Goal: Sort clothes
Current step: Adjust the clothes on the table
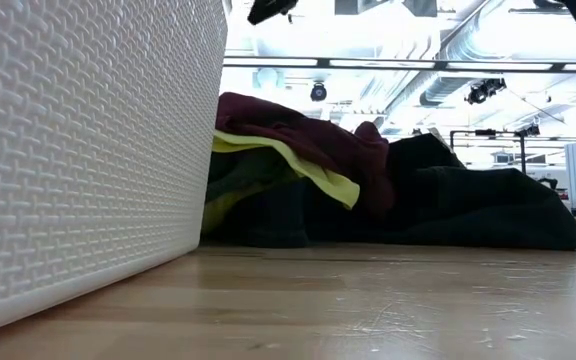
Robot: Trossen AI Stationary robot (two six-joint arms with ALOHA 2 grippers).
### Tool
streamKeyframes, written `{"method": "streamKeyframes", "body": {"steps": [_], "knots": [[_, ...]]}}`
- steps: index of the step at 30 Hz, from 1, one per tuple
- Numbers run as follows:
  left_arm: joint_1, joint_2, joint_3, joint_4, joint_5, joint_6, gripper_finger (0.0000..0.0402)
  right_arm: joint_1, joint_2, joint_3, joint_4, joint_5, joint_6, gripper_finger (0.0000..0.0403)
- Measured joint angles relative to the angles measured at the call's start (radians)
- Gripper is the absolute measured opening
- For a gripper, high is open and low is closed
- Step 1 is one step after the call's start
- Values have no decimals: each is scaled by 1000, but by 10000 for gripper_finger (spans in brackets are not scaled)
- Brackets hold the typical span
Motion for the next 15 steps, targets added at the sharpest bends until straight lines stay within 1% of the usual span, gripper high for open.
{"method": "streamKeyframes", "body": {"steps": [3, 7, 9, 13, 15], "knots": [[0, 0, 0, 0, 1, 0, 5, -8, -19, 0, -29, 19, 2, 188], [0, 0, 0, -4, 11, 0, 5, -10, -47, 0, -84, 123, 46, 188], [0, 0, 0, -8, 22, 0, 5, -10, -53, 0, -109, 159, 72, 188], [0, 0, 0, -25, 29, -1, 5, 4, -58, -3, -140, 179, 109, 188], [0, 0, 0, -30, 29, -2, 5, 13, -71, -48, -137, 186, 125, 188]]}}
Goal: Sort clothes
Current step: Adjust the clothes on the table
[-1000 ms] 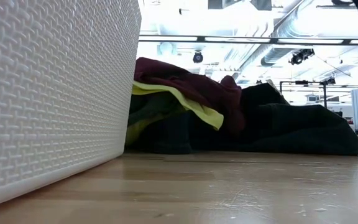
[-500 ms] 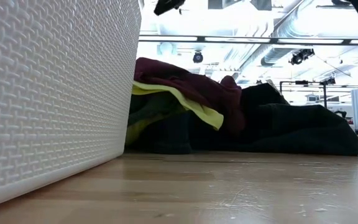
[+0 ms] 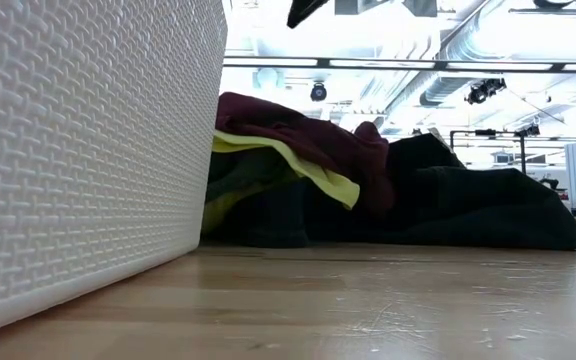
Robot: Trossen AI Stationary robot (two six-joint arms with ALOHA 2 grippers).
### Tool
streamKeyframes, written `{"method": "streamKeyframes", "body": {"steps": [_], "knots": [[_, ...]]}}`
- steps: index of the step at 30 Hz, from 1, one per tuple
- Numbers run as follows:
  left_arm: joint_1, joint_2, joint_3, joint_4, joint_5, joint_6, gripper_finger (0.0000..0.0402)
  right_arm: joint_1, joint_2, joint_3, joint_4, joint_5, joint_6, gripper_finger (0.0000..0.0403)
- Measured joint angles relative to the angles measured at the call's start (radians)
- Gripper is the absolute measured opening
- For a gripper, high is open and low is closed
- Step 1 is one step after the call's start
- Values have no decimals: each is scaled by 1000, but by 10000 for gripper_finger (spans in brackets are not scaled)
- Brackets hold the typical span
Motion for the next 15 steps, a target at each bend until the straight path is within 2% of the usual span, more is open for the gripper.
{"method": "streamKeyframes", "body": {"steps": [3, 9, 12, 15], "knots": [[0, 0, 0, 1, 8, -2, 5, 14, -63, -160, 44, 58, 57, 188], [0, 0, 0, 0, 9, -21, 5, 34, -318, -639, 276, 203, 259, 188], [0, 0, 0, 1, 2, -21, 5, 31, -442, -859, 474, 236, 349, 188], [0, 0, 0, 1, -22, -21, 5, -2, -512, -1032, 760, 243, 354, 188]]}}
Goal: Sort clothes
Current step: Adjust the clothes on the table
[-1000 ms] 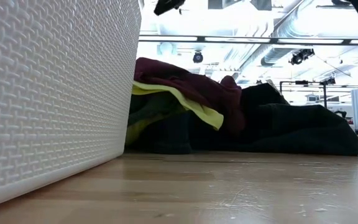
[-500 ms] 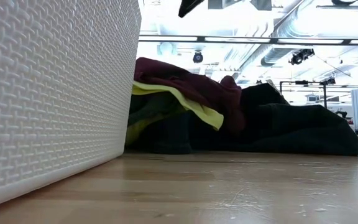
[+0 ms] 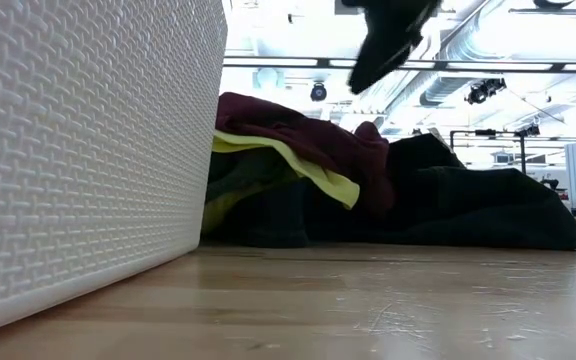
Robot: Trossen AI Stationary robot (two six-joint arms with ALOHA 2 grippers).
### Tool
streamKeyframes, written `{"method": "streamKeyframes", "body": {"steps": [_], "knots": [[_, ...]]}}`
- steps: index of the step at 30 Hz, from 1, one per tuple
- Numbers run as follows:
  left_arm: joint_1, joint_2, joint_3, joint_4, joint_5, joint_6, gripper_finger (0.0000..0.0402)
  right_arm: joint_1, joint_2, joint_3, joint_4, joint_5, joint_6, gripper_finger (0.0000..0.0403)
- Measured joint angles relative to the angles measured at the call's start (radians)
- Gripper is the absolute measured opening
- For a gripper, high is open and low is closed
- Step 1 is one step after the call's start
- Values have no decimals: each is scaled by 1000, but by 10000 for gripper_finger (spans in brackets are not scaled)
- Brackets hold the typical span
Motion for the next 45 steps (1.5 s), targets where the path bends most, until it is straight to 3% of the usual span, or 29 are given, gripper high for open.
{"method": "streamKeyframes", "body": {"steps": [2, 5, 9, 14, 21, 24, 31, 35, 45], "knots": [[0, 0, 0, 0, -18, 0, 5, -41, -11, -69, 221, -20, -6, 188], [0, 0, 0, 8, -44, 0, 5, -133, 16, -94, 460, -188, -25, 188], [0, 0, 0, 19, -61, 0, 5, -245, 115, -8, 548, -247, -97, 188], [0, 0, 0, 25, -70, -4, 5, -347, 283, 159, 442, -334, -125, 188], [0, 0, 0, 20, -67, -96, 5, -340, 430, 251, 25, -462, -172, 188], [0, 0, 0, 2, -67, -99, 5, -263, 420, 200, -55, -433, -168, 188], [0, 0, 0, -22, -71, -98, 5, -64, 403, 69, -60, -239, -202, 188], [0, 0, 0, -22, -82, -97, 5, 0, 355, 61, -117, -148, -186, 188], [0, 0, 0, -23, -129, -69, 5, 61, -9, 81, -137, 87, -60, 188]]}}
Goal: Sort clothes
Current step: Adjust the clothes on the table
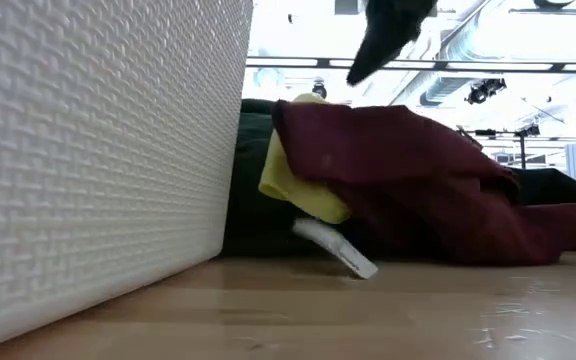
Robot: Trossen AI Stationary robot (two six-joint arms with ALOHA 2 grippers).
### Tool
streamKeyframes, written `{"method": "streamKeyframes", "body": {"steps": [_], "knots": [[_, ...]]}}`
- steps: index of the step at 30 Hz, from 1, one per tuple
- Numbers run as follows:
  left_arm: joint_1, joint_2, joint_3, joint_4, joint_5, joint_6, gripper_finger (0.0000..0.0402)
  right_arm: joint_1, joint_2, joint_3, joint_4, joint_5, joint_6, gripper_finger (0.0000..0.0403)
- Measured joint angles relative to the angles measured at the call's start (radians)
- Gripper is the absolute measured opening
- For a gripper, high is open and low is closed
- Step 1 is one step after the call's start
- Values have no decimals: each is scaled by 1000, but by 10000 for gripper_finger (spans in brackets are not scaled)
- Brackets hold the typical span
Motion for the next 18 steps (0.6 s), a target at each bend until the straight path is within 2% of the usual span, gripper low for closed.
{"method": "streamKeyframes", "body": {"steps": [3, 5, 8, 12, 14, 18], "knots": [[0, 0, 0, 0, 0, 0, 5, 1, -73, -21, 26, -42, 17, 188], [0, 0, 0, 0, 0, -1, 5, 23, -92, -58, 71, -139, -25, 188], [0, 0, 0, 0, 1, -1, 5, 60, -92, -134, 226, -276, -65, 188], [0, 0, 0, 0, 1, -1, 5, 66, -32, -248, 394, -457, -10, 188], [0, 0, 0, 0, 1, -1, 5, 62, 13, -303, 405, -429, 11, 188], [0, 0, 0, 0, 1, -1, 5, 29, 91, -353, 449, -133, 30, 188]]}}
